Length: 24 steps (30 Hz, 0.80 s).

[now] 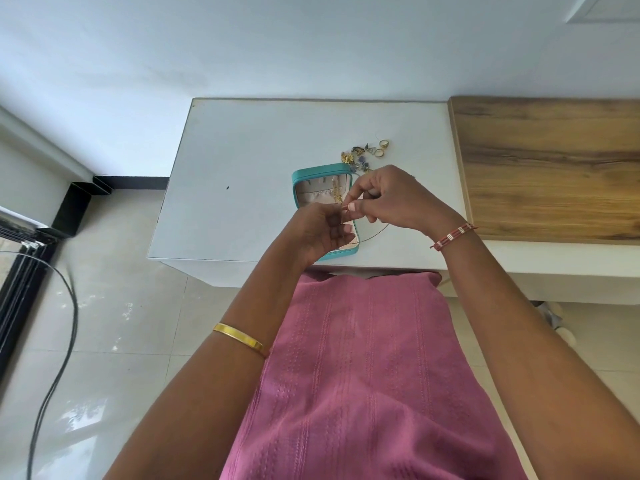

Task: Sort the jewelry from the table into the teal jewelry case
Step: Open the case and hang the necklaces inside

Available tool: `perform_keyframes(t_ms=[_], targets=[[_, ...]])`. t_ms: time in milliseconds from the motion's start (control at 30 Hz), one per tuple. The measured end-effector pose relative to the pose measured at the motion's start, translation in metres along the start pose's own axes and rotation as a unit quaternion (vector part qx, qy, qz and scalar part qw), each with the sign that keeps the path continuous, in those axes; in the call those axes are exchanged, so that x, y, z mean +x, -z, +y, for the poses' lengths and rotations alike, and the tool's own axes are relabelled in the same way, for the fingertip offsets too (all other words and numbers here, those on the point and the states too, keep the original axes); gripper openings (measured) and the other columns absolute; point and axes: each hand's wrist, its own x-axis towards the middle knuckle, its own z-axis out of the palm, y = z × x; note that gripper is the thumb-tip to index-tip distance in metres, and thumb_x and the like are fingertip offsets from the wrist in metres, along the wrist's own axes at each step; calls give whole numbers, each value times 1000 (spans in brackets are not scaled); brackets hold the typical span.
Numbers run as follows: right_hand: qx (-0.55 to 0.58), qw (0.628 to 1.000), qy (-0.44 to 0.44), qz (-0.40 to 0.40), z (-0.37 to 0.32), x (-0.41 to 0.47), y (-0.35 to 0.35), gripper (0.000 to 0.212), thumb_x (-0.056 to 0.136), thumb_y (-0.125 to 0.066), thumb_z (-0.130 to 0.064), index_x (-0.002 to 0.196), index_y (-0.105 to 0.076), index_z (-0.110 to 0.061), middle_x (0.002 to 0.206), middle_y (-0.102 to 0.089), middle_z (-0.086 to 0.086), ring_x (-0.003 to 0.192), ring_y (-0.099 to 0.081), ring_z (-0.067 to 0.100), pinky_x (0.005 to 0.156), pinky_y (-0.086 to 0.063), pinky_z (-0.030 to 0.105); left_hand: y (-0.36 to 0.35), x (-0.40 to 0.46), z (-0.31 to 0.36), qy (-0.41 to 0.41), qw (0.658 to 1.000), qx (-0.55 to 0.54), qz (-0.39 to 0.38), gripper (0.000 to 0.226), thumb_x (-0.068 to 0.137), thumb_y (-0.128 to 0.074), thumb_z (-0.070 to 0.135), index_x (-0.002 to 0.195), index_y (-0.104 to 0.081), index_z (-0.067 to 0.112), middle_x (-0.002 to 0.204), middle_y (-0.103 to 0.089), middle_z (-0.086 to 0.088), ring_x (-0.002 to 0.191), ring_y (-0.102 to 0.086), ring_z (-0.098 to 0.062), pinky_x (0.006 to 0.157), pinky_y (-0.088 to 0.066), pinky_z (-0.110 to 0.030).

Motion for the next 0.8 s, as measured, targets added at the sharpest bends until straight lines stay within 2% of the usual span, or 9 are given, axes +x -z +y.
perform_keyframes(t_ms=[133,233,300,367,467,567,633,733,800], targets=[[41,998,-15,47,10,6,-1,6,84,-65,-12,89,-65,-13,59,-54,2,46,-46,7,48,-39,17,1,1,1,-7,998,28,-47,16,96,-34,5,104,-46,11,52,-54,1,47,-33,-7,55,-31,-22],[183,980,-66,36,23,5,-6,15,87,-63,-16,100,-63,-9,67,-54,5,42,-43,7,45,-39,20,2,0,5,-8,995,30,-94,14,95,-32,6,96,-45,11,52,-48,3,39,-28,-4,48,-24,-19],[292,950,-106,-9,30,3,-11,22,90,-59,-19,108,-61,-6,81,-59,7,46,-43,8,48,-39,22,3,0,7,3,994,16,-111,15,94,-32,6,94,-45,11,51,-45,4,36,-26,-3,43,-22,-16],[416,898,-124,-68,36,-1,-15,27,93,-51,-24,112,-59,-7,96,-61,9,51,-43,11,50,-39,23,5,1,9,21,993,-14,-113,15,94,-32,5,103,-43,11,51,-43,3,35,-25,-3,38,-22,-14],[490,857,-105,-119,39,-4,-20,24,95,-44,-22,113,-58,-15,99,-63,4,53,-47,10,51,-41,22,8,1,10,49,989,-55,-128,15,94,-31,4,106,-38,10,51,-42,3,33,-27,-3,33,-24,-12],[493,854,-82,-147,36,-5,-23,38,90,-43,1,125,-52,-12,90,-67,-4,54,-48,11,52,-40,22,9,0,10,71,985,-82,-135,16,94,-28,2,90,-40,12,50,-42,2,31,-28,-2,30,-24,-11],[480,861,-76,-149,33,-4,-25,49,86,-40,12,128,-50,-10,85,-64,-4,54,-47,13,51,-38,23,8,1,10,80,984,-87,-131,18,94,-27,0,93,-39,12,51,-42,1,31,-29,-3,29,-26,-12],[445,885,-81,-111,28,-3,-26,48,82,-40,17,118,-57,-10,77,-63,-2,52,-44,11,49,-38,20,9,0,11,90,986,-66,-121,20,94,-27,-2,101,-42,9,51,-42,0,32,-28,-2,31,-23,-9],[371,923,-74,-71,26,-3,-26,37,82,-48,15,105,-62,-10,79,-61,7,53,-44,11,49,-40,19,9,-1,13,104,985,-58,-124,21,94,-27,-1,103,-44,8,50,-42,0,33,-28,-2,32,-22,-9]])
